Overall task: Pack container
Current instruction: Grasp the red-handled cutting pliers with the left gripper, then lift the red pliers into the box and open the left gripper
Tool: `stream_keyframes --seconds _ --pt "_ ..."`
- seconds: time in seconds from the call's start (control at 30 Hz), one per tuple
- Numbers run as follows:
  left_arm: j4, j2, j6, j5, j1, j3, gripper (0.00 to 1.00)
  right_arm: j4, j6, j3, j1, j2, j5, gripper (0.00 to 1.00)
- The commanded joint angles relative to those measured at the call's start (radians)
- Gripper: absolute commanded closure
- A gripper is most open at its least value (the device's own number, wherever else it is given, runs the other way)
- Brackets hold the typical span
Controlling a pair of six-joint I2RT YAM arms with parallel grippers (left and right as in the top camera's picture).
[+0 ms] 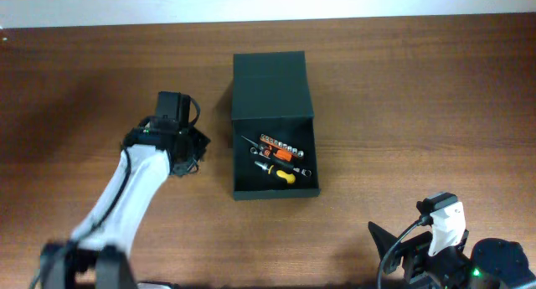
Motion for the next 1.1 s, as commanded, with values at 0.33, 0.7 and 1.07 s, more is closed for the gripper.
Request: stream_keyframes --seconds 0.33,0.7,1.07 --pt "0.004 0.056 -0.172 -0.135 -0.391 0.36 0.98 0.003 0.008 0.0 -0.006 -0.008 0.012 0.01" --pt "-0.032 0.237 -0.65 -0.078 -0.51 0.402 0.98 0.003 0.008 0.0 -0.006 -0.008 0.012 0.01" --pt "-0.117 0.334 -0.78 -0.074 -0.52 0.401 0.98 0.003 0.008 0.0 -0.006 -0.008 0.012 0.01"
